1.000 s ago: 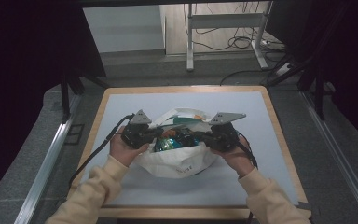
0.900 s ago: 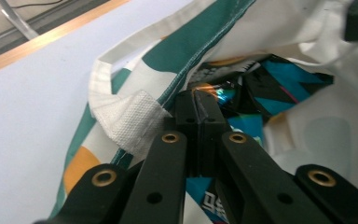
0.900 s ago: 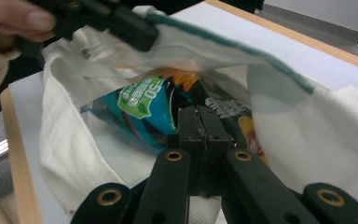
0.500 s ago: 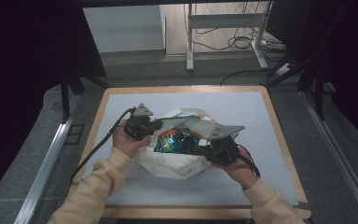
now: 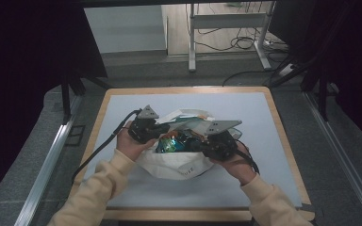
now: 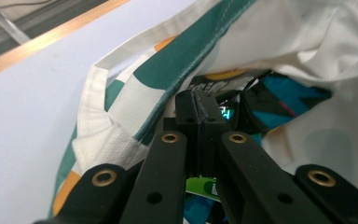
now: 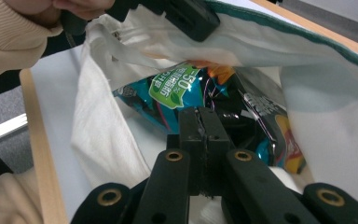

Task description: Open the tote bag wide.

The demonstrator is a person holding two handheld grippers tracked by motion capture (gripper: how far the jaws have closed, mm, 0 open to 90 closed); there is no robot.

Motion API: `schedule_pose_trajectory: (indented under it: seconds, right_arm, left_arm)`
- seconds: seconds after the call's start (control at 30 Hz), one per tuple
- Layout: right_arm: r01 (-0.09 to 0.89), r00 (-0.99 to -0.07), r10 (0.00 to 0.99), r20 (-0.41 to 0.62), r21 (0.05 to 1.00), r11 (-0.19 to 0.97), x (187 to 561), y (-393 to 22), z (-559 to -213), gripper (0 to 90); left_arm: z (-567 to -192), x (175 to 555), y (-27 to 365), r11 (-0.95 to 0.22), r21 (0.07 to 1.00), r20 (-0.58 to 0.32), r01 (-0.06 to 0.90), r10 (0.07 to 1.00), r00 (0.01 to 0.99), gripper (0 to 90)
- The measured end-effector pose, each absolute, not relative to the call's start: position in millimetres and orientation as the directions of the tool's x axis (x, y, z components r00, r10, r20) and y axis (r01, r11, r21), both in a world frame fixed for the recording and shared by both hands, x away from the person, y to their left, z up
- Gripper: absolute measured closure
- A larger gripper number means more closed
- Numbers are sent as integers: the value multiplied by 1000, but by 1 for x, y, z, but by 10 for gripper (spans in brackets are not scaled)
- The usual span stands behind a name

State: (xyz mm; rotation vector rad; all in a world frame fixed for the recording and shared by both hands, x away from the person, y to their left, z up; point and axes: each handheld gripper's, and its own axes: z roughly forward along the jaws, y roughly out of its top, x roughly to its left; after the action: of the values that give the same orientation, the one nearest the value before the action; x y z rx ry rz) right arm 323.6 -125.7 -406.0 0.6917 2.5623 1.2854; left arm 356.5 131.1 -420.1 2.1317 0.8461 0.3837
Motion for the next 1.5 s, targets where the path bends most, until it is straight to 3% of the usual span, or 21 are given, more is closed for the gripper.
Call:
schedule_pose_trajectory:
  seconds: [0.3,1.5]
  right_arm:
    - [343,-885,459,76,773,534,318,-124,-420,893]
    - [329,-920,370,128,766,552,289,-131,-466,895]
  left_arm:
    - [-430,367,129,-491,747,39,448,706,707,900]
    - [-438,406,137,-457,726,35,514,770,637,900]
